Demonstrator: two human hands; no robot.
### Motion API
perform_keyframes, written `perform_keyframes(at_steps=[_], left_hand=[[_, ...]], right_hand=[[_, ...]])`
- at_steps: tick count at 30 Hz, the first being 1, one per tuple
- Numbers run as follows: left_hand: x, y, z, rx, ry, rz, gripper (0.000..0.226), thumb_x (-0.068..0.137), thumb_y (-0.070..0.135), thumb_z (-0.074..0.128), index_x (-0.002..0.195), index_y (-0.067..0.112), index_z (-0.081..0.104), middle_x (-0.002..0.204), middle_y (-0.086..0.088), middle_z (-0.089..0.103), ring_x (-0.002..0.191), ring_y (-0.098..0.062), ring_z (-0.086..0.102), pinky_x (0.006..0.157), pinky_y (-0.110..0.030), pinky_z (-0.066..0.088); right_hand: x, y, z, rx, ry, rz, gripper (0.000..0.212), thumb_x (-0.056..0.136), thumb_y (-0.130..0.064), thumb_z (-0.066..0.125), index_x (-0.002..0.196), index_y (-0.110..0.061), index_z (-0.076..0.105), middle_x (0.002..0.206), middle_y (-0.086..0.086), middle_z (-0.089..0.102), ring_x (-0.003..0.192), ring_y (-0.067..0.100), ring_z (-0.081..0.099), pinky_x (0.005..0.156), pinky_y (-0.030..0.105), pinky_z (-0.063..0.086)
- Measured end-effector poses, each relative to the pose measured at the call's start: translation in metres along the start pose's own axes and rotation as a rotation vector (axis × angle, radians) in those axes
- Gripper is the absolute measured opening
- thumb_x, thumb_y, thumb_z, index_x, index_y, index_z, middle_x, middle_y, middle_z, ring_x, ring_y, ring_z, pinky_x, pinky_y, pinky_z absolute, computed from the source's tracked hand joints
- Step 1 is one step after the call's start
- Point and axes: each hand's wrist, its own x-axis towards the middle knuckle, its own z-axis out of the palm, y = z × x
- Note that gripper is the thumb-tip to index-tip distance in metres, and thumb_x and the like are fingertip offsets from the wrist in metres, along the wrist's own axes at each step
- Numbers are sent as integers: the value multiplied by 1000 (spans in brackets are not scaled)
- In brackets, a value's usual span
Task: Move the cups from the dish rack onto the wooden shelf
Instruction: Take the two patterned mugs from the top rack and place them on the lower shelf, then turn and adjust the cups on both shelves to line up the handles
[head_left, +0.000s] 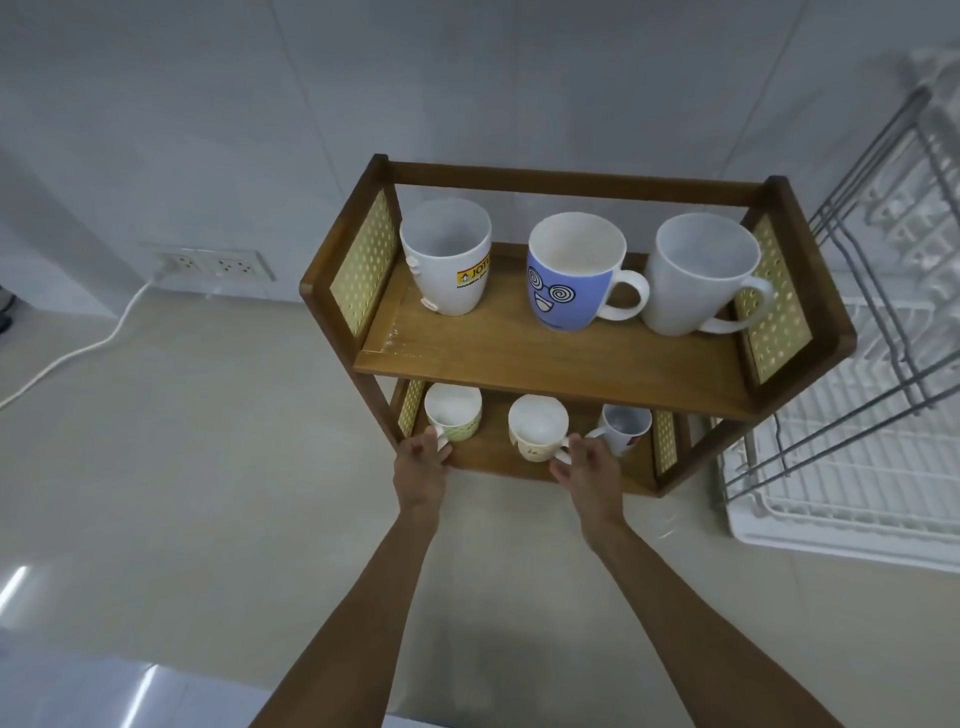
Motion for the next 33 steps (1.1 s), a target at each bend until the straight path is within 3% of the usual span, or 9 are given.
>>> perform_keyframes(at_steps=[4, 9, 11, 13, 16, 21, 25, 33], left_hand=[[-2, 0, -1, 68, 2, 29, 25, 102, 38, 57, 107, 14, 61, 116, -10, 71, 98, -21, 72, 88, -38, 57], [-6, 0, -5, 178, -5, 101, 19, 101, 41, 58, 98, 23, 64, 109, -7, 73, 97, -20, 73, 94, -47, 57], [-9, 2, -8, 252, -4, 145, 24, 102, 42, 56, 103, 20, 66, 104, -5, 72, 99, -23, 73, 95, -49, 56], [-12, 3, -12, 385, 4, 244, 36, 104, 42, 50, 115, 13, 67, 108, -8, 72, 105, -28, 70, 95, -41, 54], [-20, 3, -18, 568, 25, 373, 40, 107, 36, 43, 126, 8, 64, 118, -14, 70, 111, -34, 64, 84, -28, 41], [-28, 1, -32, 589, -59, 415, 43, 109, 33, 40, 140, 9, 57, 133, -13, 65, 124, -30, 59, 93, -26, 40], [-23, 0, -42, 627, -104, 387, 48, 108, 40, 37, 145, 12, 53, 140, -10, 62, 131, -28, 55, 98, -26, 39], [-26, -2, -50, 631, -196, 420, 39, 109, 30, 38, 142, 18, 56, 136, -4, 64, 126, -22, 57, 95, -22, 38]], right_hand=[[2, -1, -8, -24, 35, -20, 10, 101, -25, 61, 93, -19, 63, 113, 15, 71, 104, 32, 72, 82, 37, 61], [-13, -8, -14, -106, 60, -69, 14, 101, -28, 61, 104, -14, 62, 108, 8, 73, 96, 26, 75, 81, 39, 62], [-29, -10, -20, -305, 138, -165, 24, 102, -32, 59, 111, -10, 59, 100, 1, 70, 91, 23, 71, 72, 27, 58], [-51, -6, -27, -486, 197, -269, 20, 101, -32, 58, 112, -15, 58, 96, -5, 66, 91, 19, 65, 66, 13, 42], [-80, 5, -19, -501, 105, -308, 19, 101, -18, 60, 120, -17, 62, 108, -7, 68, 99, 14, 66, 75, 6, 41], [-86, 5, 33, -508, -205, -311, 38, 103, -11, 56, 141, -14, 58, 137, -3, 64, 124, 10, 60, 88, -5, 38], [-73, -4, 72, -526, -317, -281, 46, 104, -7, 49, 150, -11, 46, 149, 3, 56, 136, 10, 50, 103, 16, 38], [-52, -5, 96, -682, -334, -247, 56, 102, -7, 42, 157, -13, 34, 146, 13, 56, 132, 30, 54, 109, 43, 45]])
